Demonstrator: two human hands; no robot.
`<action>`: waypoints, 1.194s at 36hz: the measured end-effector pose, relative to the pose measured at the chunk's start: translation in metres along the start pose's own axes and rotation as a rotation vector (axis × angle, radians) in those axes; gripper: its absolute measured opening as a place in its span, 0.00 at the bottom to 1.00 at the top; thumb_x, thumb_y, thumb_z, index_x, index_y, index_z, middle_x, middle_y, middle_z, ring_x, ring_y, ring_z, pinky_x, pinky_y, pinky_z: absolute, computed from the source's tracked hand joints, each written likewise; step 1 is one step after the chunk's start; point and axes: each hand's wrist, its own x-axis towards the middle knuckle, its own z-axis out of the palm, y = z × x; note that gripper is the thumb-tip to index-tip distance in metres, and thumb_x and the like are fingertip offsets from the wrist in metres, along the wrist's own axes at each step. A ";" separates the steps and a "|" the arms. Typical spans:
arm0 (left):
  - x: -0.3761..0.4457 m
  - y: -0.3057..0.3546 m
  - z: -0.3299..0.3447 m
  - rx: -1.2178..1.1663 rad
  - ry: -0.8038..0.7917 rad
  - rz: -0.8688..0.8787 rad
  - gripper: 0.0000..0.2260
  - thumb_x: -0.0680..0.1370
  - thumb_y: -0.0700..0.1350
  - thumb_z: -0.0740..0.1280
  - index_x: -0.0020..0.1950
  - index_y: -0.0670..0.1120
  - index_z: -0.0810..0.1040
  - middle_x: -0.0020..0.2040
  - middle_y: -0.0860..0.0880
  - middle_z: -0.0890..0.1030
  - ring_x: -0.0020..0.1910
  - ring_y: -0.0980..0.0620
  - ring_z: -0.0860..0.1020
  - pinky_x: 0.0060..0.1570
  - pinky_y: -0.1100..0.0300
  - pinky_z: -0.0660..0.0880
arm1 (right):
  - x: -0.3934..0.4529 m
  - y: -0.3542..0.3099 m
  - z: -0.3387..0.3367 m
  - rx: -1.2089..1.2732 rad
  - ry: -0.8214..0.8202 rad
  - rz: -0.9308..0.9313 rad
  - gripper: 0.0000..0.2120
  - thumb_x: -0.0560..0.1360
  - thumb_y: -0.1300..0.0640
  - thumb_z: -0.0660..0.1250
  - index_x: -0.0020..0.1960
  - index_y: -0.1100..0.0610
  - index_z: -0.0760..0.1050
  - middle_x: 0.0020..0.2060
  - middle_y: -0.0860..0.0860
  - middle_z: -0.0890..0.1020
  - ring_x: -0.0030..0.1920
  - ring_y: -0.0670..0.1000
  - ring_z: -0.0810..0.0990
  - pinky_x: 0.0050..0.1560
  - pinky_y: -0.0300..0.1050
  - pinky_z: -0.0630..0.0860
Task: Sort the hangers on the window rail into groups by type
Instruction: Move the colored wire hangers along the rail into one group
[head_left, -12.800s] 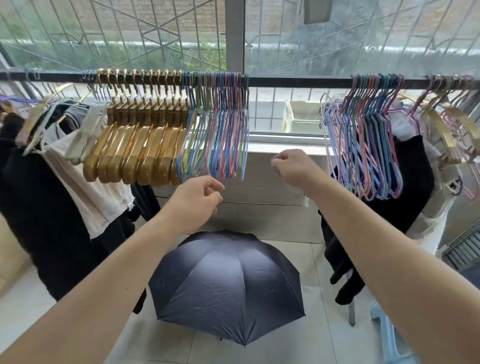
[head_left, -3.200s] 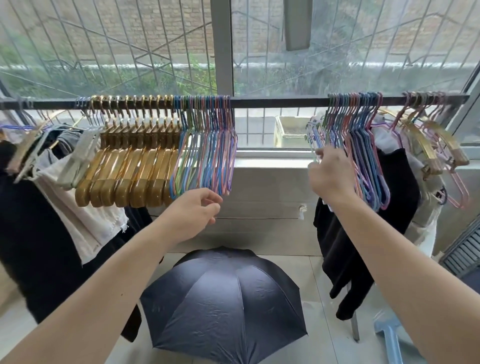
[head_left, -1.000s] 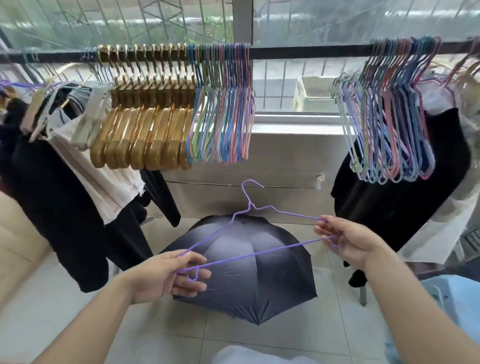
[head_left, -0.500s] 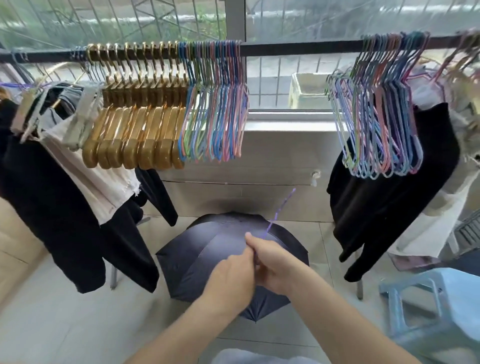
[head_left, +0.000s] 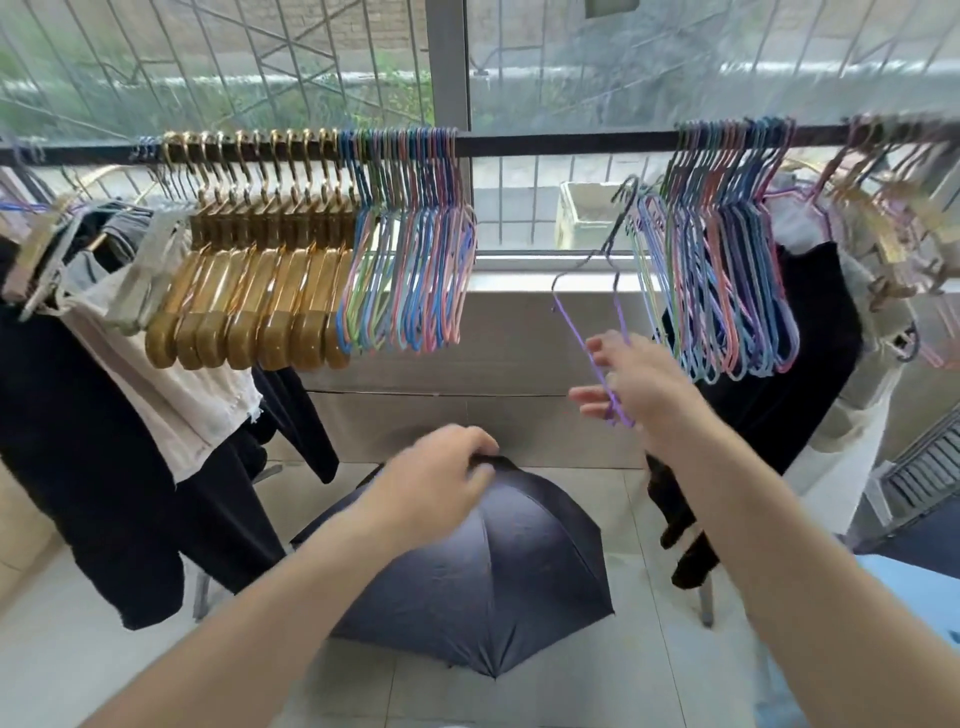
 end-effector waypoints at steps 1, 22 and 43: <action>0.003 0.000 -0.011 -0.006 0.044 -0.011 0.14 0.83 0.49 0.63 0.68 0.53 0.77 0.64 0.54 0.79 0.63 0.52 0.77 0.65 0.52 0.73 | 0.003 -0.014 -0.008 -0.010 0.008 -0.037 0.13 0.87 0.52 0.56 0.61 0.58 0.74 0.59 0.55 0.76 0.40 0.56 0.86 0.46 0.55 0.83; 0.008 0.005 -0.051 -0.152 0.197 -0.057 0.08 0.84 0.48 0.63 0.60 0.55 0.80 0.54 0.60 0.81 0.52 0.64 0.77 0.55 0.60 0.75 | 0.079 -0.083 -0.054 -0.533 0.292 0.007 0.13 0.82 0.69 0.49 0.59 0.70 0.71 0.38 0.68 0.80 0.33 0.62 0.86 0.36 0.58 0.84; 0.008 -0.012 -0.075 -0.144 0.210 -0.137 0.06 0.84 0.47 0.64 0.53 0.53 0.81 0.47 0.56 0.81 0.49 0.56 0.79 0.44 0.61 0.74 | 0.062 -0.082 0.010 -0.791 0.085 -0.433 0.12 0.79 0.60 0.62 0.52 0.62 0.84 0.48 0.58 0.86 0.49 0.57 0.82 0.50 0.50 0.80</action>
